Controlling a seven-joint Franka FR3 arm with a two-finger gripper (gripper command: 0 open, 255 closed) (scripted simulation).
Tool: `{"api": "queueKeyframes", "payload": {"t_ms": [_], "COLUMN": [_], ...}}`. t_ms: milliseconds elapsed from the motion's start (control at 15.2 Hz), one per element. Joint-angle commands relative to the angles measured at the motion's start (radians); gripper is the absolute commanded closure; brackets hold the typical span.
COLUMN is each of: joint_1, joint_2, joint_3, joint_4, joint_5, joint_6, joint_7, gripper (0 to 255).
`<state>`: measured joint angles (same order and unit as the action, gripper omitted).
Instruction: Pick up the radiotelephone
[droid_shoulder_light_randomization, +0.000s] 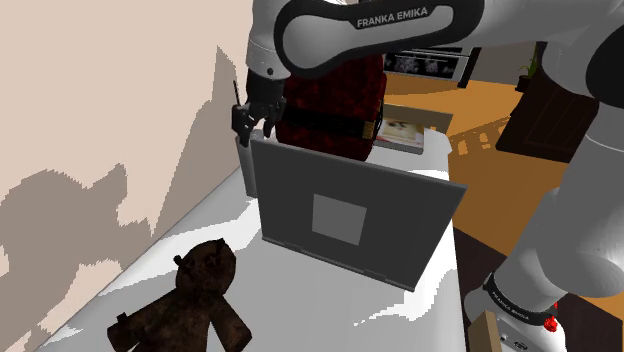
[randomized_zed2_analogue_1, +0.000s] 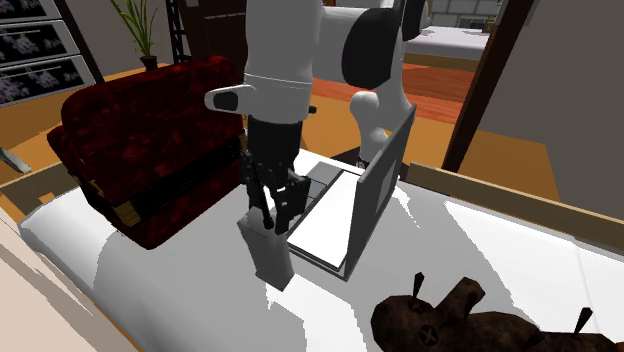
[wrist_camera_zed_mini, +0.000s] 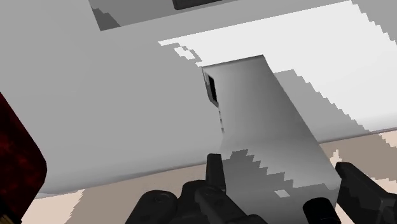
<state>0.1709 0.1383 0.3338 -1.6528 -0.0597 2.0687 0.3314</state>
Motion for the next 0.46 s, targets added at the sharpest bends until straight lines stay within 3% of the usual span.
{"api": "queueKeyframes", "payload": {"t_ms": [0, 396], "joint_1": [0.000, 0.002], "joint_2": [0.000, 0.005], "joint_3": [0.000, 0.001], "joint_4": [0.031, 0.092], "joint_5": [0.001, 0.000], "joint_6": [-0.030, -0.088], "joint_7": [-0.002, -0.002], "gripper": [255, 255]}}
